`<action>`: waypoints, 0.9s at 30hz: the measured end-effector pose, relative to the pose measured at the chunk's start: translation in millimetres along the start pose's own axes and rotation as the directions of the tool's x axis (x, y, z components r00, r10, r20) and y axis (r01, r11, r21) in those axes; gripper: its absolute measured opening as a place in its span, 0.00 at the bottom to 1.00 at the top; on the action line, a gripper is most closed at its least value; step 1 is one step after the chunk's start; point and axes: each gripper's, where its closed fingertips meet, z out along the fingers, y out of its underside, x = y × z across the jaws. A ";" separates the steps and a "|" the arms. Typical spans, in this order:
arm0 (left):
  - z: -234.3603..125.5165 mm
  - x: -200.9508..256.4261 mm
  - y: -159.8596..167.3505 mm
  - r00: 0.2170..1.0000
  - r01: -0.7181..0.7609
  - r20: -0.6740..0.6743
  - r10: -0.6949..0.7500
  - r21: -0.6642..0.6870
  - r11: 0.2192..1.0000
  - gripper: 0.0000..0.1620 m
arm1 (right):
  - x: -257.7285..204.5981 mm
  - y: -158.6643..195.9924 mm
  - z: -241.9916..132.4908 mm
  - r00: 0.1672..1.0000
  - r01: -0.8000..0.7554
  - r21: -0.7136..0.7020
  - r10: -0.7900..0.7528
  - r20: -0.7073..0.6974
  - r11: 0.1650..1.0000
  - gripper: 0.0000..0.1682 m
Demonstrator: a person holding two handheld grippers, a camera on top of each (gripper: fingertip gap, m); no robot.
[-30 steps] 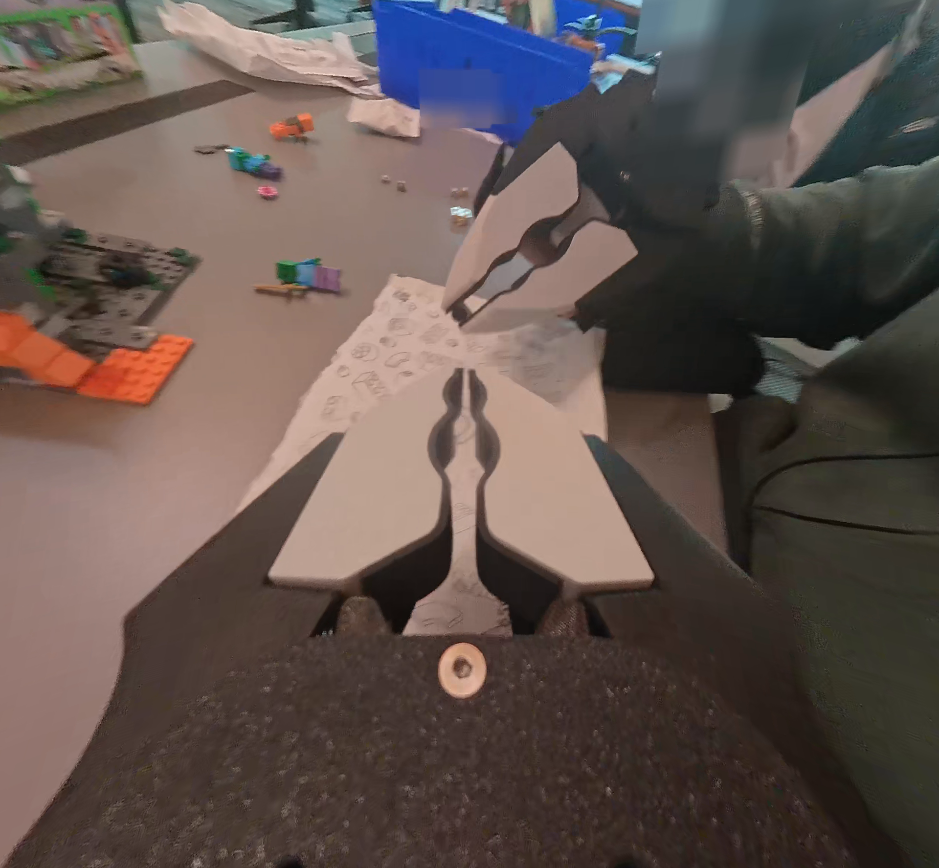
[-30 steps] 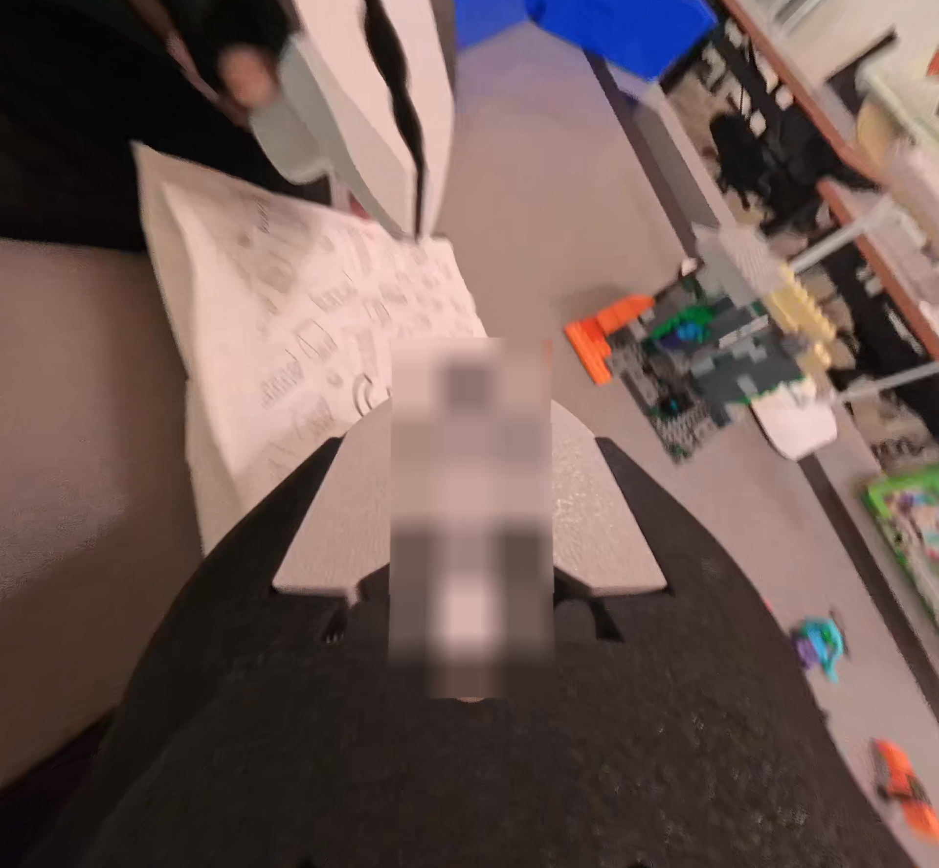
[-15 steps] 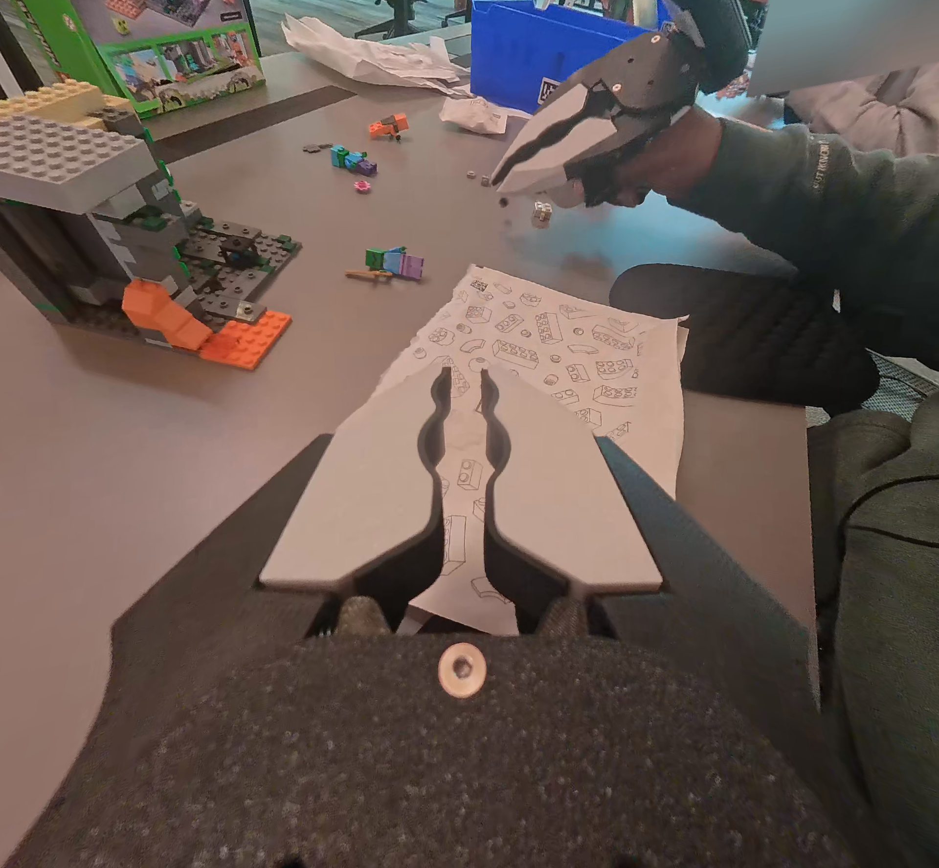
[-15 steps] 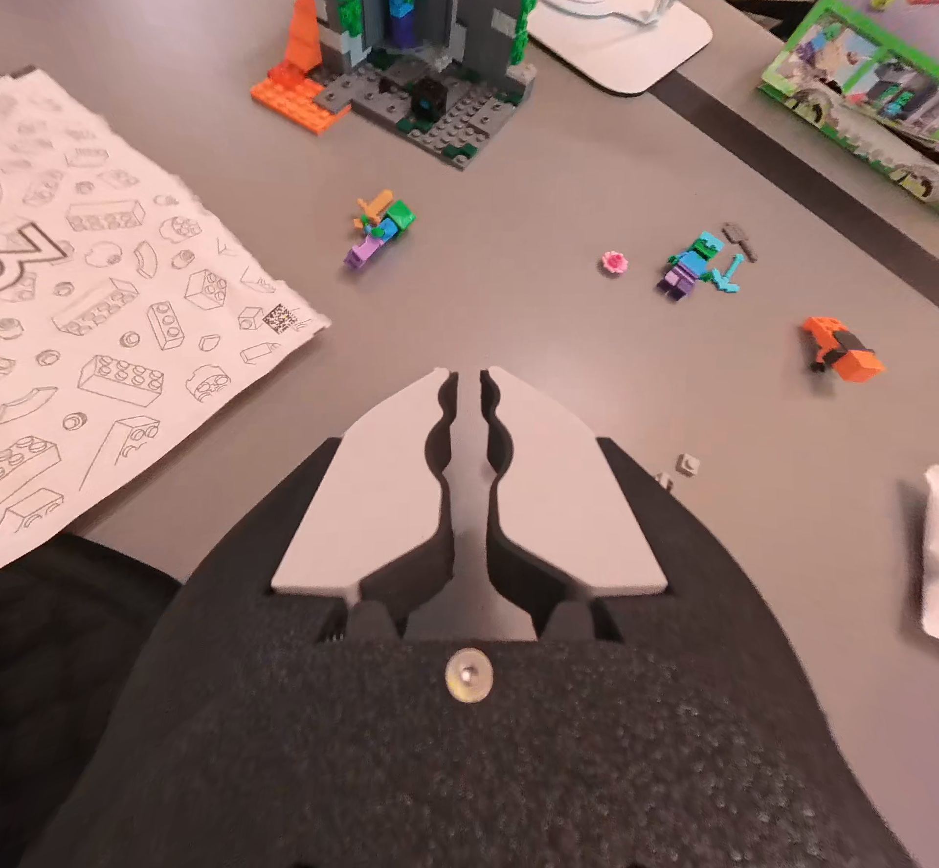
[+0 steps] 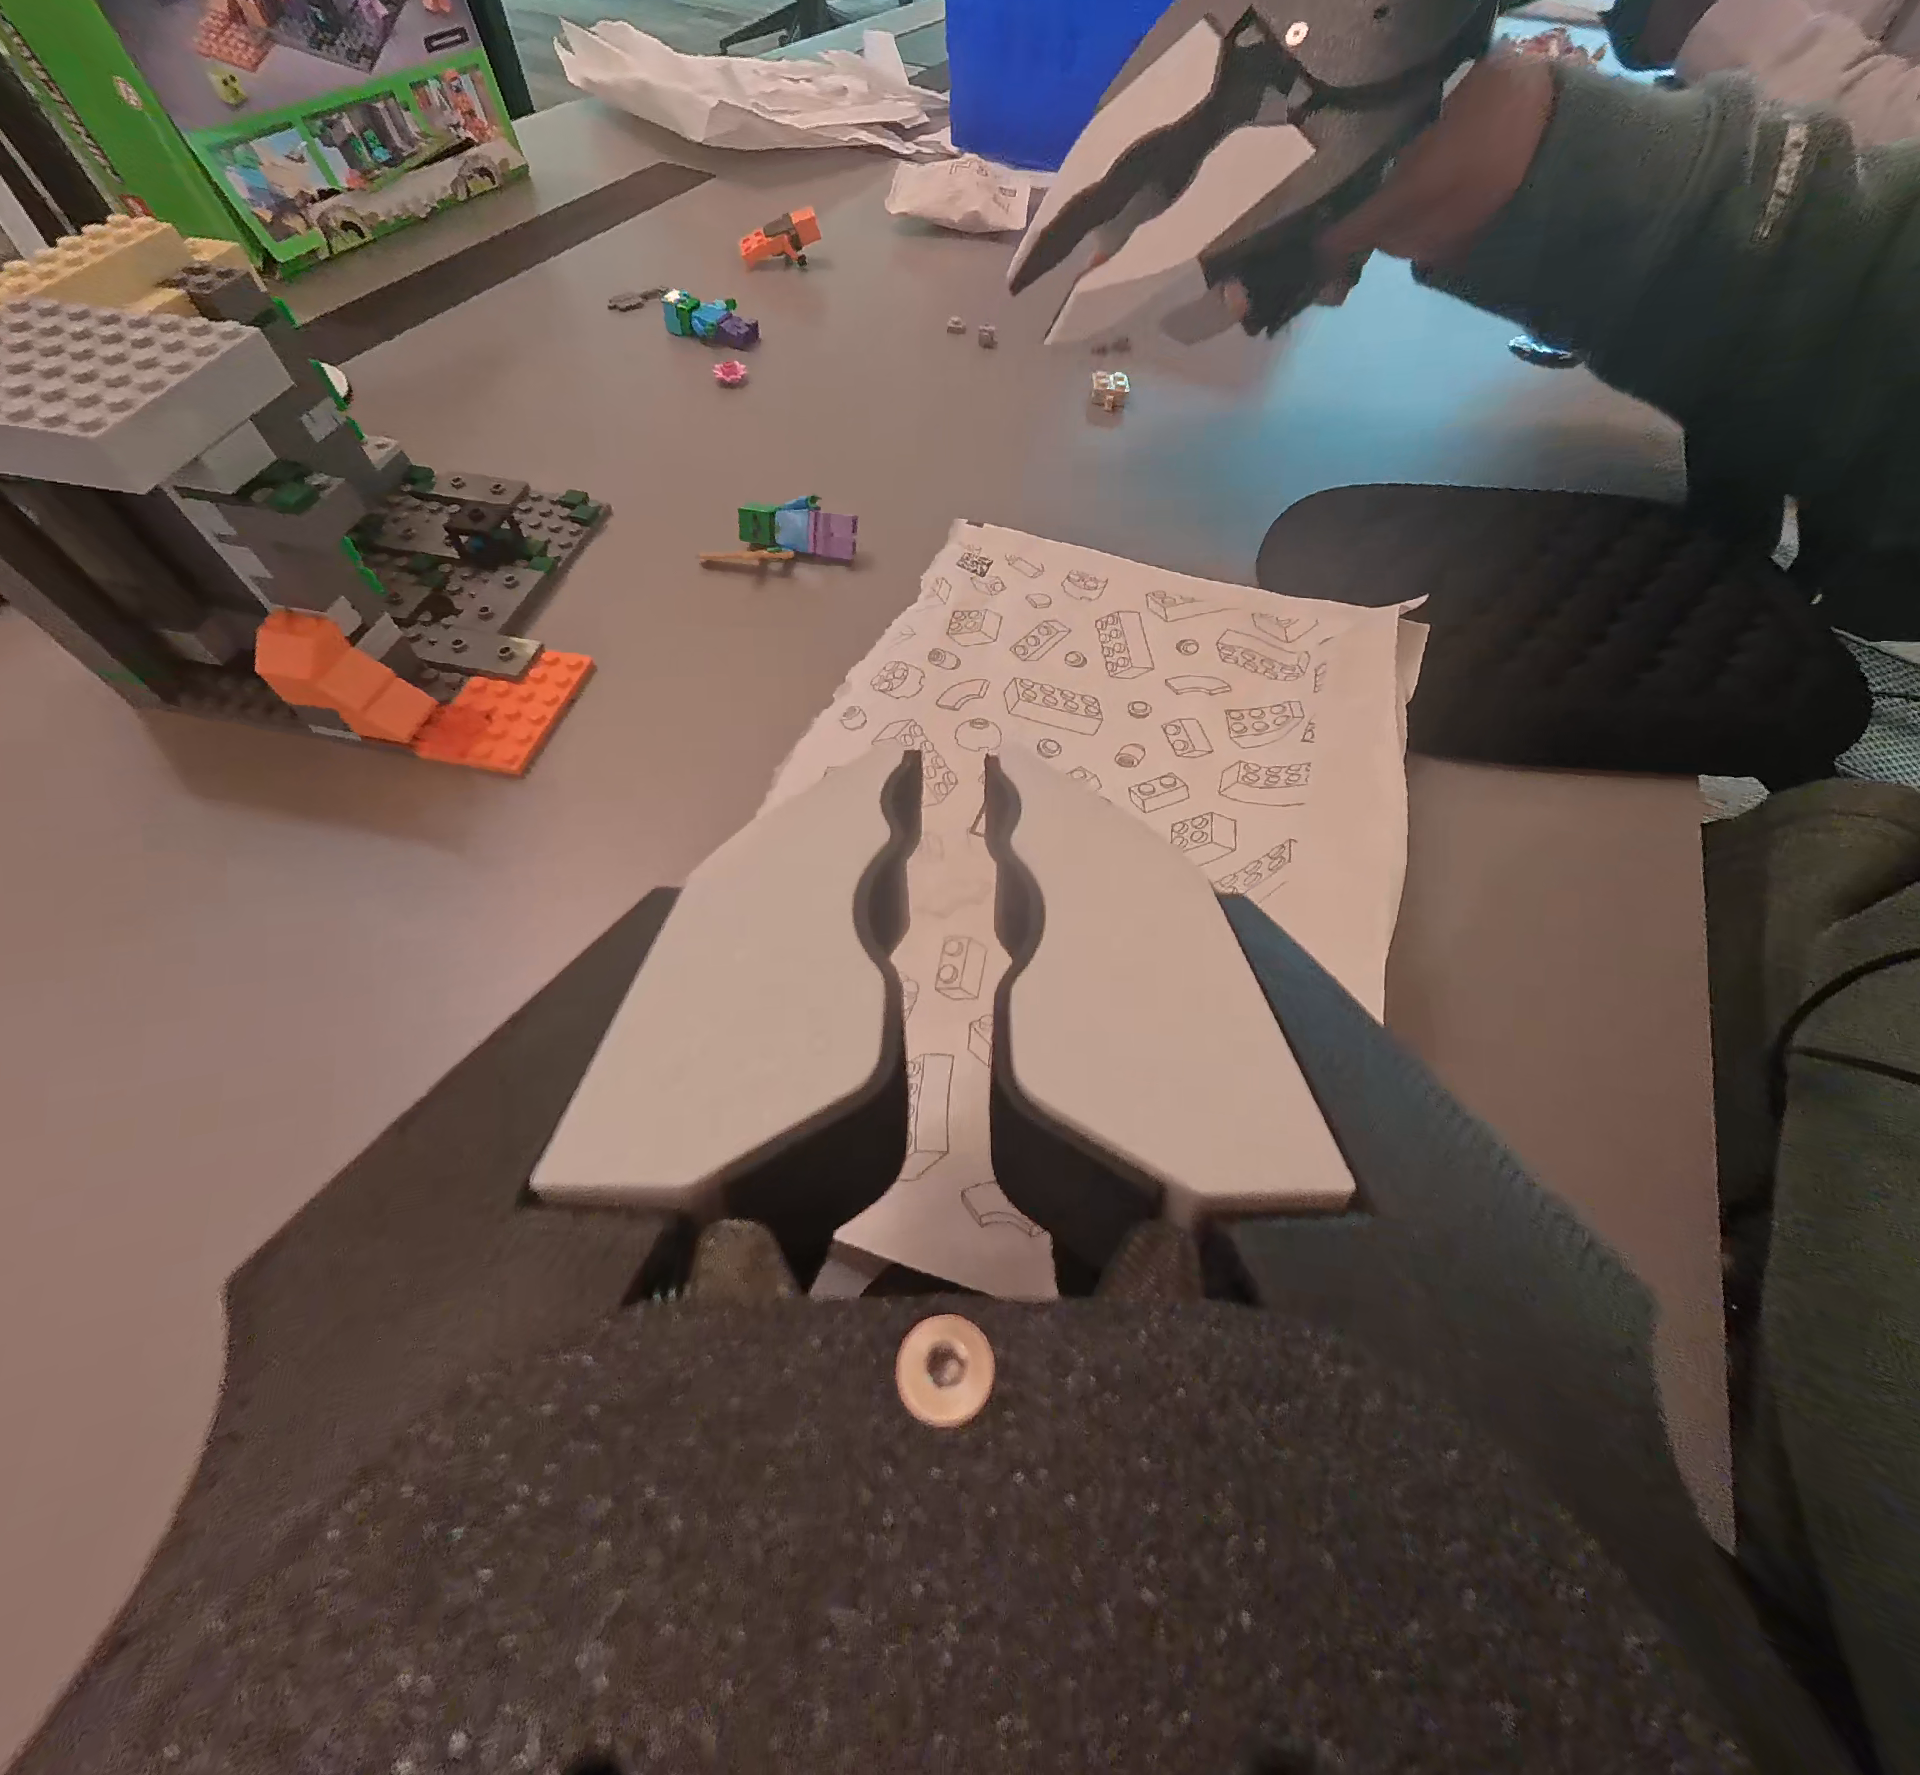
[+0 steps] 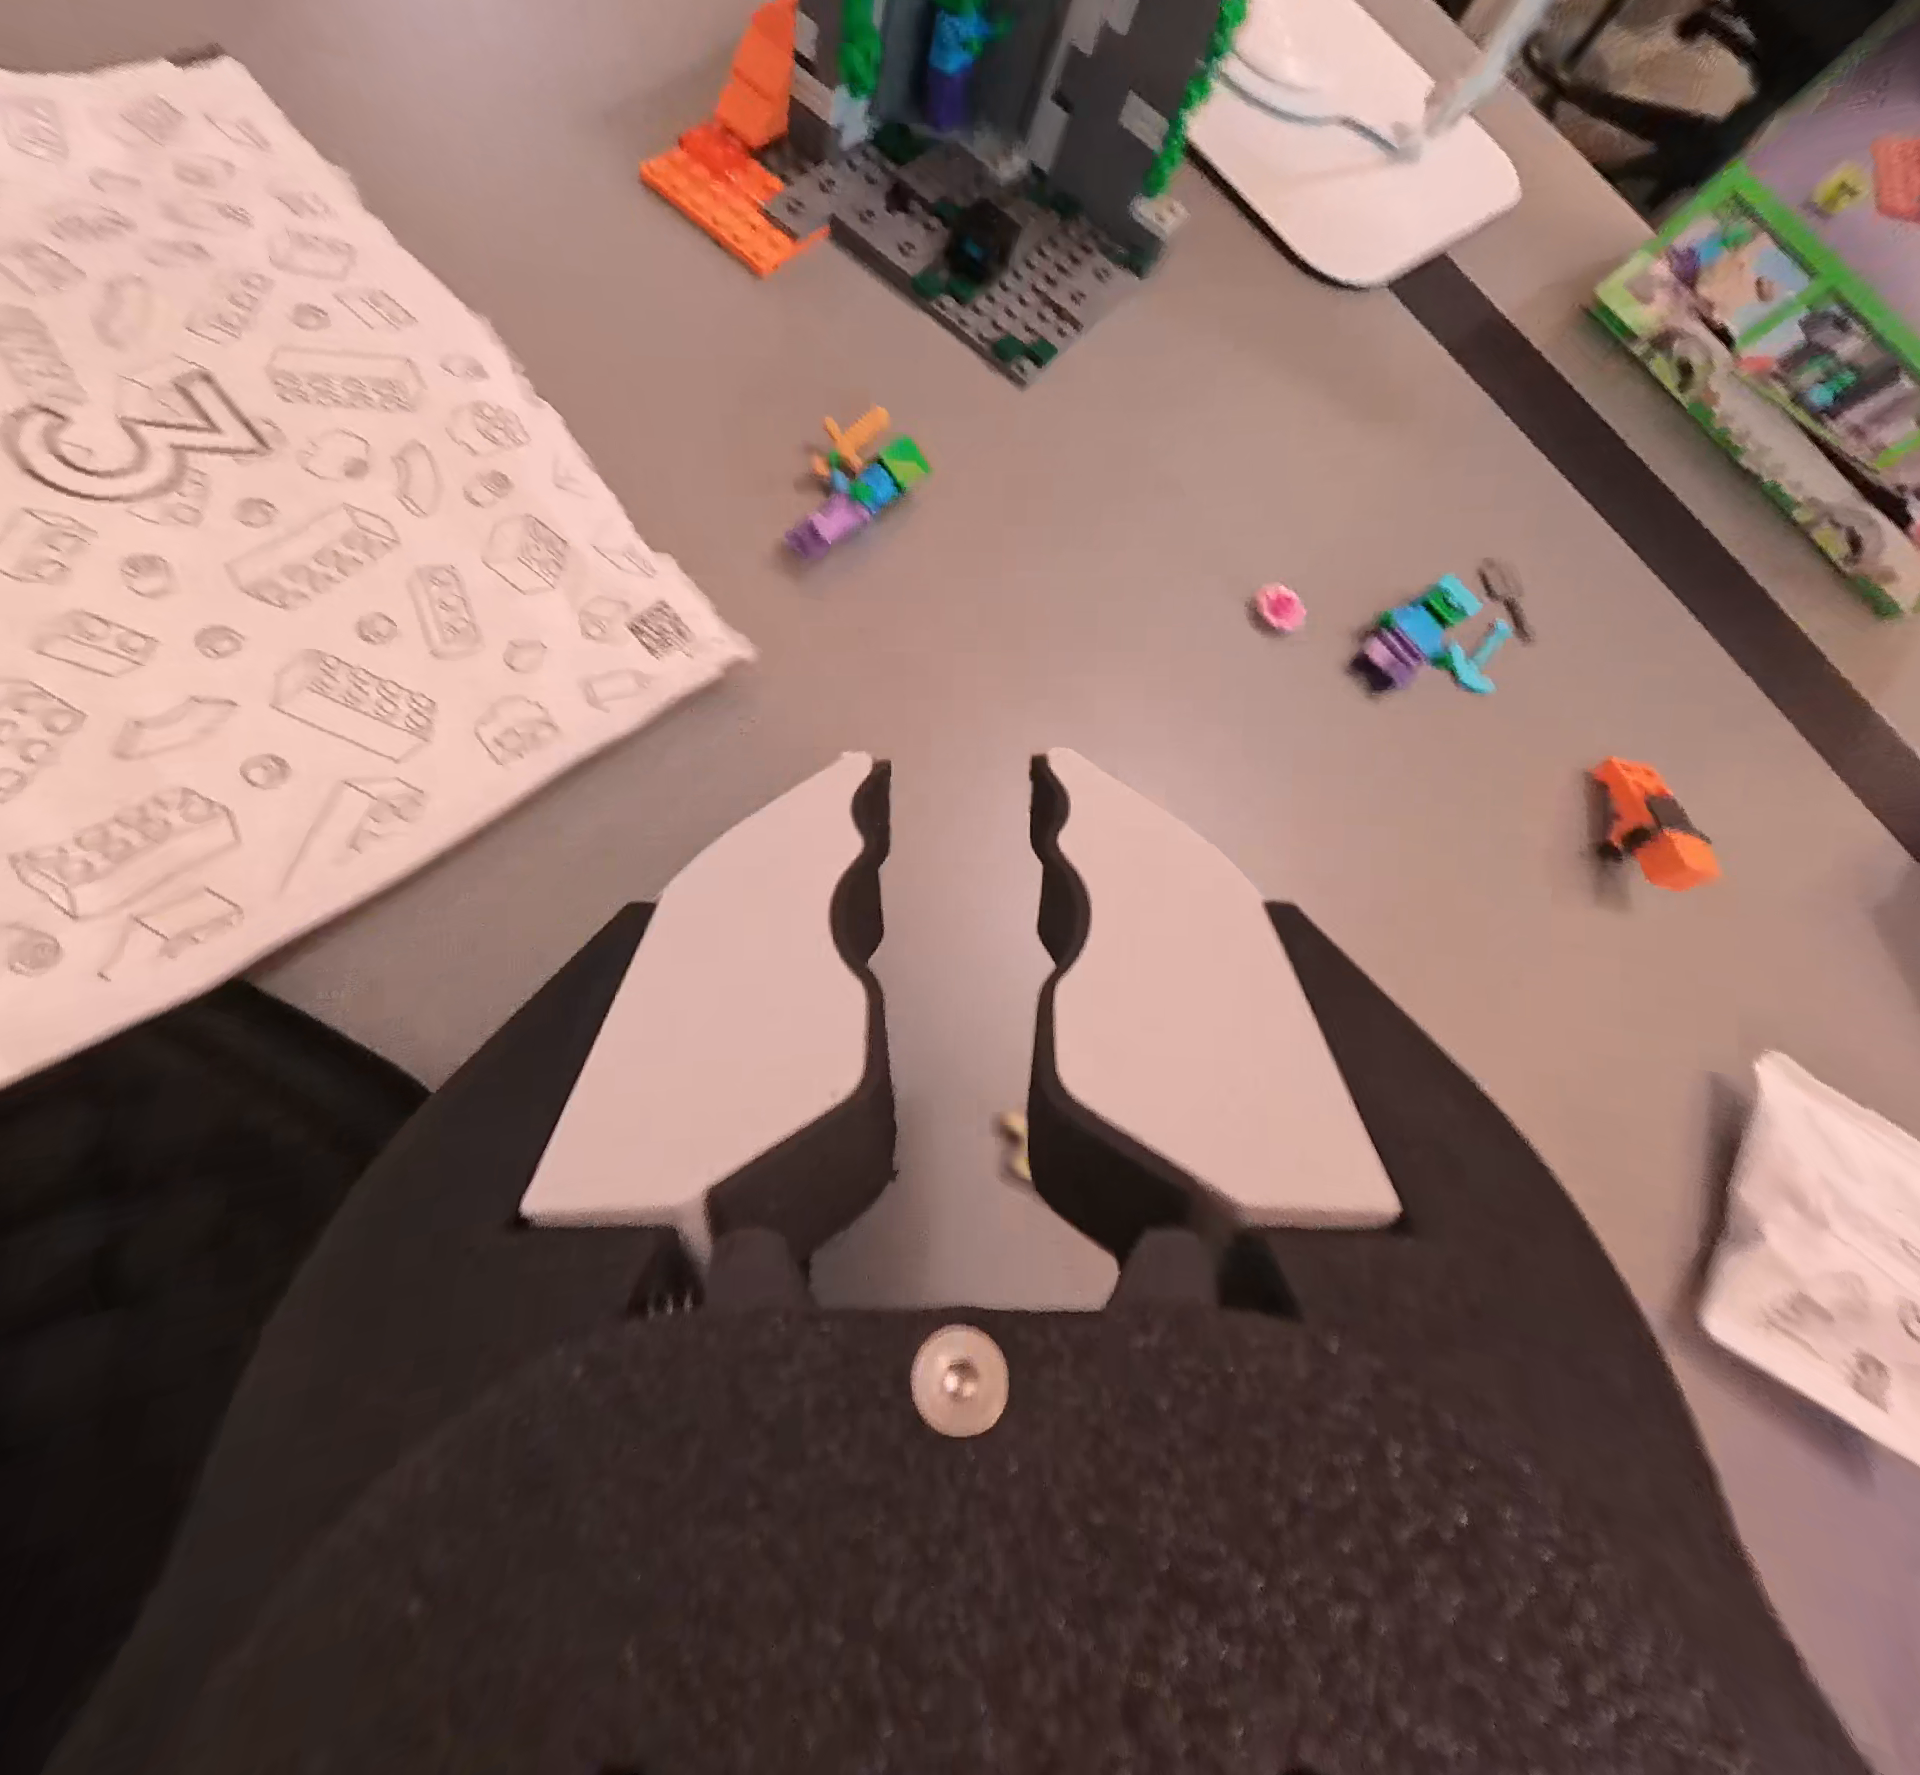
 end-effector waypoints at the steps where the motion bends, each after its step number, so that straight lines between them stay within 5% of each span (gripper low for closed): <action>1: -0.4 0.0 0.1 1.000 -0.002 0.003 0.002 0.002 1.000 0.07 | 10.5 7.1 -5.6 1.000 -0.011 -0.024 0.010 -0.021 1.000 0.15; 11: -2.3 -1.5 -0.8 1.000 0.008 0.008 -0.008 0.027 1.000 0.06 | 84.4 88.1 -39.5 0.972 -0.230 -0.195 0.216 -0.092 0.953 0.12; 24: -1.5 0.2 -0.1 1.000 -0.007 0.010 0.007 0.021 1.000 0.06 | 84.5 82.2 20.2 0.967 -0.256 -0.235 0.249 -0.060 0.938 0.12; 27: -1.7 0.6 -0.3 1.000 -0.013 0.011 0.012 0.023 1.000 0.06 | 78.1 78.2 24.3 0.973 -0.230 -0.237 0.229 -0.032 0.944 0.04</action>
